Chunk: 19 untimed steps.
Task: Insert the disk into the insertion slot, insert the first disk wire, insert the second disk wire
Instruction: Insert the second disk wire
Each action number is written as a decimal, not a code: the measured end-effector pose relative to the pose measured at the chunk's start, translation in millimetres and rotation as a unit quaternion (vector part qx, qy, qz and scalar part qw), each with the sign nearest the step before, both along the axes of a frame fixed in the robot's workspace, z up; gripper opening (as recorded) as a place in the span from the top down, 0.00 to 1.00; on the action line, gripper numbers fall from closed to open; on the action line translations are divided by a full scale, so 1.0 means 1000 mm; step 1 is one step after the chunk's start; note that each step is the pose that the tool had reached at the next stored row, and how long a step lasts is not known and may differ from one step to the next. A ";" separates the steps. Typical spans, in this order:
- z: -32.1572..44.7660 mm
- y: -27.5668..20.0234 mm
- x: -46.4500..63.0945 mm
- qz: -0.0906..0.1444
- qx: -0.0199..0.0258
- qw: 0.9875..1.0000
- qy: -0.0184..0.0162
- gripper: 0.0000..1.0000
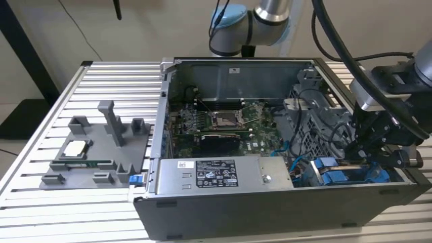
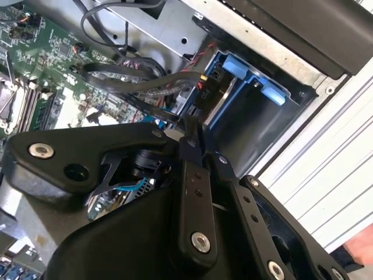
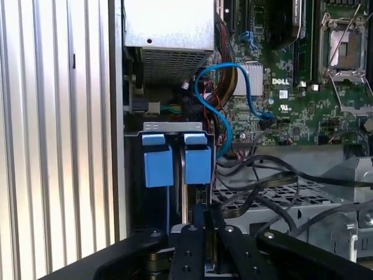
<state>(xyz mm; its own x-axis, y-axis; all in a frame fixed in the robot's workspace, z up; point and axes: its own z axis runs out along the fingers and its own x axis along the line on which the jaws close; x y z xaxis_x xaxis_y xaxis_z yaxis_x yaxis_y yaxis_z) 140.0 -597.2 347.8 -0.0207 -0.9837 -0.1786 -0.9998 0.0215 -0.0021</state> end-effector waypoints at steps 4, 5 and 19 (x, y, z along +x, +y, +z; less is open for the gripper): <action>-0.0016 0.0030 0.001 0.001 0.002 1.000 -0.003 0.84; -0.0019 0.0036 0.001 0.001 0.002 1.000 -0.004 0.84; -0.0056 0.0038 0.003 0.000 0.003 1.000 -0.004 0.84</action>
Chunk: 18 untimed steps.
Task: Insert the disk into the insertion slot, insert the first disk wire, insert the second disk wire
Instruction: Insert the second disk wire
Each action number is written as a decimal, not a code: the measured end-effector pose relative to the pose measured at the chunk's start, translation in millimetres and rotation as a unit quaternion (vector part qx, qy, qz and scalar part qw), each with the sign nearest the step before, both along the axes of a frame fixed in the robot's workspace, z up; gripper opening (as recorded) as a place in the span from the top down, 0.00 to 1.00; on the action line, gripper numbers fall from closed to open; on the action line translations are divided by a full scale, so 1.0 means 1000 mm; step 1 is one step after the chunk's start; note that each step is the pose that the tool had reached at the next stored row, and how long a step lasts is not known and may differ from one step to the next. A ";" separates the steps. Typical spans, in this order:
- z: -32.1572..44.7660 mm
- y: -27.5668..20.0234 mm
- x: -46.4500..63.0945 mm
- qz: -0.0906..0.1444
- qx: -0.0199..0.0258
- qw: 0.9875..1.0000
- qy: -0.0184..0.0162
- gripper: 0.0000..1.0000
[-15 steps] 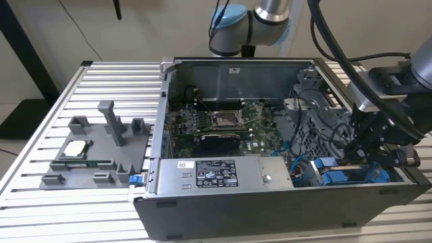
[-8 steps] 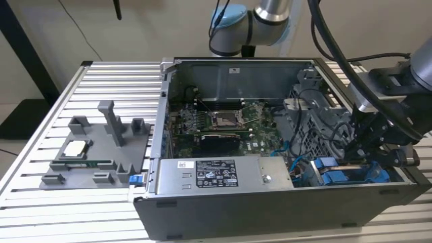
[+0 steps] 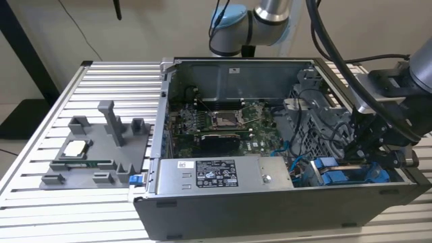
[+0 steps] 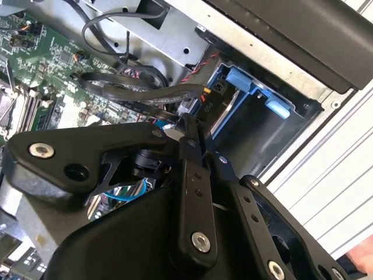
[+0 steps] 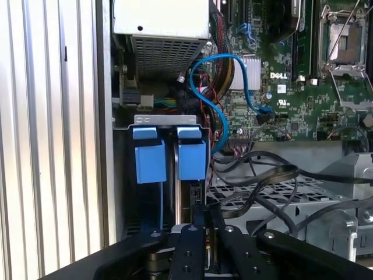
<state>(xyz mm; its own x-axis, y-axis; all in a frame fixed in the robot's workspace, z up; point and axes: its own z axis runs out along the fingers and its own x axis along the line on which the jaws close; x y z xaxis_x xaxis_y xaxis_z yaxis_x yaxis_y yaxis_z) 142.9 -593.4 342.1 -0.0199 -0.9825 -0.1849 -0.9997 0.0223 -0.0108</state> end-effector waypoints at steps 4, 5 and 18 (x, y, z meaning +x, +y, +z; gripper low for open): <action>-0.0007 -0.0001 0.000 -0.001 0.000 1.000 0.000 0.84; -0.0012 -0.0001 0.000 -0.001 0.000 1.000 0.000 0.84; 0.0076 -0.0002 0.001 -0.003 0.009 1.000 0.000 0.76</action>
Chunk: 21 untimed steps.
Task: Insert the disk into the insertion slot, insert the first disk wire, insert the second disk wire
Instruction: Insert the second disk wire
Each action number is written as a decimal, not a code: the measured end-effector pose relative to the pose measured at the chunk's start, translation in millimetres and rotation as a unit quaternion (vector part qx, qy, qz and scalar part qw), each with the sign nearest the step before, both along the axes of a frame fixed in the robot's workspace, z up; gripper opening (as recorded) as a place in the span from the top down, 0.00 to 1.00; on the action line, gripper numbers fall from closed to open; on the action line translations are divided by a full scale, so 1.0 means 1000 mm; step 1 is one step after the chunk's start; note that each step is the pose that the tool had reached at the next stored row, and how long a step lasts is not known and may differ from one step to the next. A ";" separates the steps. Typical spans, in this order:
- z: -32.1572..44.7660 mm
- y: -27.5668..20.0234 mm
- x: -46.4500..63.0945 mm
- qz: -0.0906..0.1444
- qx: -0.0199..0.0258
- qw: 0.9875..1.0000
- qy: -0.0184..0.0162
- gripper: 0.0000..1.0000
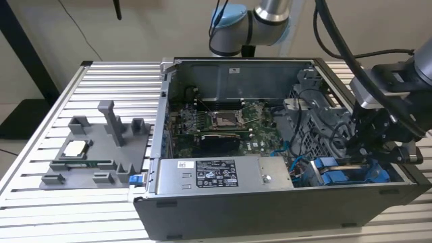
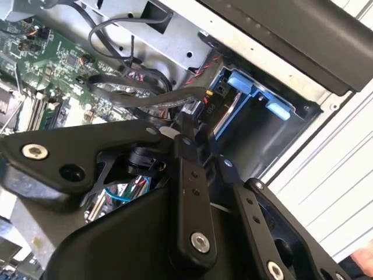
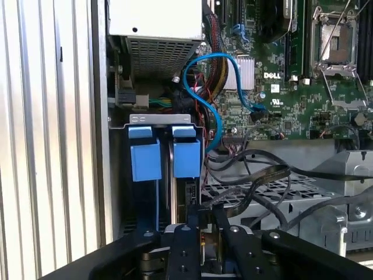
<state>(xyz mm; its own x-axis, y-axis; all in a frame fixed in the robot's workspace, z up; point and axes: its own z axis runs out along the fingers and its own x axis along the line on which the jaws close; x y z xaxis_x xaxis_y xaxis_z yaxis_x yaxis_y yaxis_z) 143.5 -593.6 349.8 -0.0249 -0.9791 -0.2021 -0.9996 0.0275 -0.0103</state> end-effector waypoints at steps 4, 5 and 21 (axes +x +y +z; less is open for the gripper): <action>0.0025 -0.0005 0.000 0.000 0.000 1.000 0.000 0.76; 0.0027 -0.0005 0.000 0.000 0.000 1.000 0.000 0.76; 0.0254 -0.0007 -0.018 0.000 0.016 1.000 -0.020 0.76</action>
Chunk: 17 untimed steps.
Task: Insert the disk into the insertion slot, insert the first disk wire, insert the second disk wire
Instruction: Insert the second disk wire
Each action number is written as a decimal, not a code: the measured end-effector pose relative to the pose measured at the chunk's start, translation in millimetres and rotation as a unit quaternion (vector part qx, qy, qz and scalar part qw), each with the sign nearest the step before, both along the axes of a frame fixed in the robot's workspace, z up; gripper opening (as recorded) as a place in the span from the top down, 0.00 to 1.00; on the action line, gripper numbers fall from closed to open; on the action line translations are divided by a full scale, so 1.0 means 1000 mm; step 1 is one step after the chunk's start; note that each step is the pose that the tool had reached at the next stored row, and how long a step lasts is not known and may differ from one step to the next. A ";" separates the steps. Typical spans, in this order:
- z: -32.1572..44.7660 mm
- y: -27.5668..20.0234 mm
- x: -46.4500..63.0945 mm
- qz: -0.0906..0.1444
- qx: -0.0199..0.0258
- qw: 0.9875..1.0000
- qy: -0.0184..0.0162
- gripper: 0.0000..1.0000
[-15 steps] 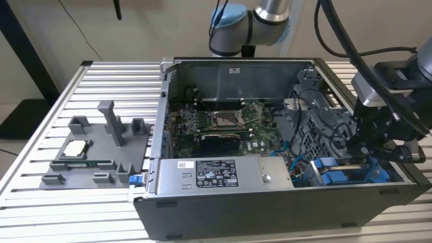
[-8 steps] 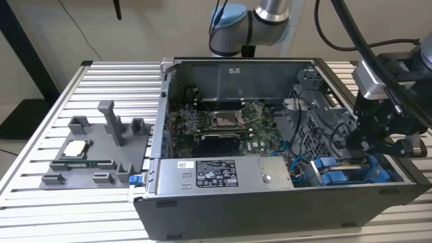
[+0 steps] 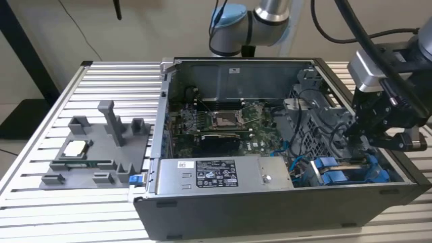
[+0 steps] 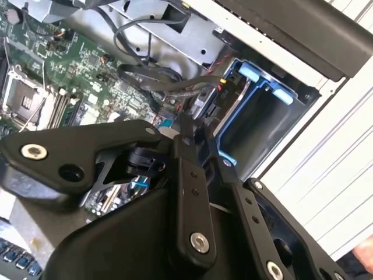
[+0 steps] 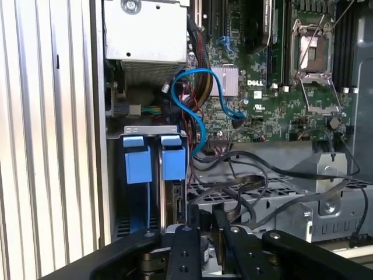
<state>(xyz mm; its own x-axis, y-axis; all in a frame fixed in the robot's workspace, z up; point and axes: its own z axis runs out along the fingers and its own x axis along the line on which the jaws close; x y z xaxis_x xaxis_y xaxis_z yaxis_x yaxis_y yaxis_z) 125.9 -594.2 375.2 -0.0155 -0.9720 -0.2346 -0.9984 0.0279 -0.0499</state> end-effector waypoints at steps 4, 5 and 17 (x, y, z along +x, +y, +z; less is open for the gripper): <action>-0.0005 0.0000 -0.007 0.000 0.000 1.000 -0.024 0.76; -0.0007 0.0000 -0.008 0.000 0.000 1.000 -0.027 0.76; -0.0037 0.0000 -0.011 0.000 0.000 0.999 -0.034 0.84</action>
